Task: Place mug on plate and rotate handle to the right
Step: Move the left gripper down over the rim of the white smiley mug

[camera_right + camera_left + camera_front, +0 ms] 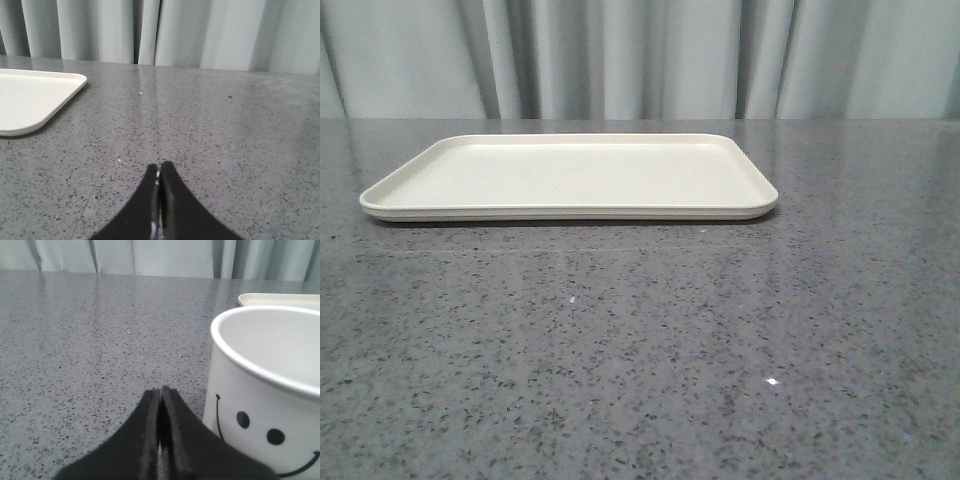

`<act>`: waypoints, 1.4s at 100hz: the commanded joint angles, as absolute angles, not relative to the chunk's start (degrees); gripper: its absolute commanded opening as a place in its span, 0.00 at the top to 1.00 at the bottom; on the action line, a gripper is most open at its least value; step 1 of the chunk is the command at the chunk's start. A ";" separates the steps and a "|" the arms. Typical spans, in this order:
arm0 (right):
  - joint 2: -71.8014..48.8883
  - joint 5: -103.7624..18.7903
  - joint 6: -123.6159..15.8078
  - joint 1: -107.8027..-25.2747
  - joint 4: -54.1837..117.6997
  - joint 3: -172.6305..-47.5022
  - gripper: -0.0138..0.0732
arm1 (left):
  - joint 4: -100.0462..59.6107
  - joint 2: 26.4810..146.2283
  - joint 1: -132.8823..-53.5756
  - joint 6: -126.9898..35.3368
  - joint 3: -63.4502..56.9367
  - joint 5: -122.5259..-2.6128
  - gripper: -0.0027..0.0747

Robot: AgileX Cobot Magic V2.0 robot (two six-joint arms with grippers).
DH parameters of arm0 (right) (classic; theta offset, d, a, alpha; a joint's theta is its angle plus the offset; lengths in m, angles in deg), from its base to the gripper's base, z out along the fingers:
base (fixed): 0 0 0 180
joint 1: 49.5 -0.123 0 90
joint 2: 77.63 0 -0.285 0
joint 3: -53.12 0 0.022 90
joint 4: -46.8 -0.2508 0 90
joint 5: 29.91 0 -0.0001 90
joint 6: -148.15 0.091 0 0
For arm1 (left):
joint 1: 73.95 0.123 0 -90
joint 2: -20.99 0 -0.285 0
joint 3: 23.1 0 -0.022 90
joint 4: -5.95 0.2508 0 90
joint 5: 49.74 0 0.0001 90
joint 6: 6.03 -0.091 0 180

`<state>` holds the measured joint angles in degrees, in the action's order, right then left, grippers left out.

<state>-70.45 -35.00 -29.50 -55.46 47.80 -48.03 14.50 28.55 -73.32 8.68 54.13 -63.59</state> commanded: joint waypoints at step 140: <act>-71.24 -29.91 -29.42 -55.47 45.97 -57.72 0.92 | 1.78 27.83 -73.28 9.32 44.73 -57.10 0.99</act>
